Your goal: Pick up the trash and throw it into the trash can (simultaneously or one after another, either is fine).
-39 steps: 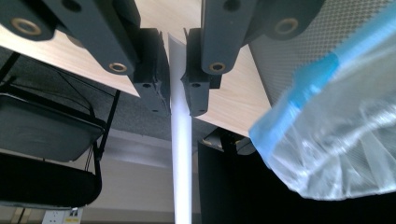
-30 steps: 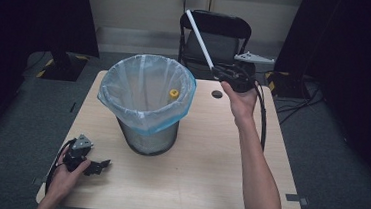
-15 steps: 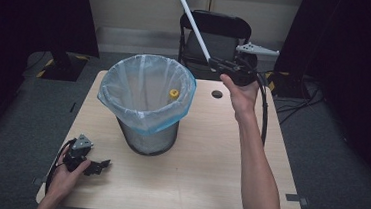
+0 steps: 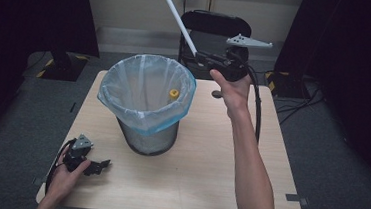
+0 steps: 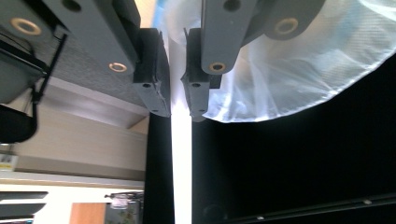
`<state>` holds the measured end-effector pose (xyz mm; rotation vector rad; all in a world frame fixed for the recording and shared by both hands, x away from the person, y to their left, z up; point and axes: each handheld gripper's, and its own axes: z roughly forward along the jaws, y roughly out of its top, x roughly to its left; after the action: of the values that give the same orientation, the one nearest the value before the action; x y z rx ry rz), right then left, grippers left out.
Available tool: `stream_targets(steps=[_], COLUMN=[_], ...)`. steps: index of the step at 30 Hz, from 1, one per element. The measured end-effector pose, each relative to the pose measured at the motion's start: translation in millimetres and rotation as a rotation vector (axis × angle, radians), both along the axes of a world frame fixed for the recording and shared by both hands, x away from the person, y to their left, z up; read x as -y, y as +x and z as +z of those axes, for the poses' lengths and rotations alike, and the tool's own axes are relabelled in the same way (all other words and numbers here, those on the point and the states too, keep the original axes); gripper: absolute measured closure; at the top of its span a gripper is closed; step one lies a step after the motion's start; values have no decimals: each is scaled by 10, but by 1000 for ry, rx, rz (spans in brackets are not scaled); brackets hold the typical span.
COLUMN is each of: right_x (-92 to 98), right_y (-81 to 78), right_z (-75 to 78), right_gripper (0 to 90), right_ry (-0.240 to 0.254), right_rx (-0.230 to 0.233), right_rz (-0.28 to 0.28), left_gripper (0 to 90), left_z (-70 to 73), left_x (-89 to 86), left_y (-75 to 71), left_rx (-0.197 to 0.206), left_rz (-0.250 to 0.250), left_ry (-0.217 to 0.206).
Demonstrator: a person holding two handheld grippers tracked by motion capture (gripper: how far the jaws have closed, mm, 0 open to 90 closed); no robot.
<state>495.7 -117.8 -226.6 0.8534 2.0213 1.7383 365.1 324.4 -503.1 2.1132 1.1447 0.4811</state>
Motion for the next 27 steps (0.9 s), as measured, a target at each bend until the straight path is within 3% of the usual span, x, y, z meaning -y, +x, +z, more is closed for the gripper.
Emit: stream_targets(steps=[17,27], right_x=[-364,-568], right_y=[-57,-102], right_z=[36,11], right_gripper=[808,807], right_ry=[20,2], right_rx=[-3,-11], right_rz=[111,154], left_gripper=[0,0], left_z=[0,0], left_x=[0,0], left_y=[0,0], left_rx=[-1,0], left_rz=[-1,0], left_ry=[0,1])
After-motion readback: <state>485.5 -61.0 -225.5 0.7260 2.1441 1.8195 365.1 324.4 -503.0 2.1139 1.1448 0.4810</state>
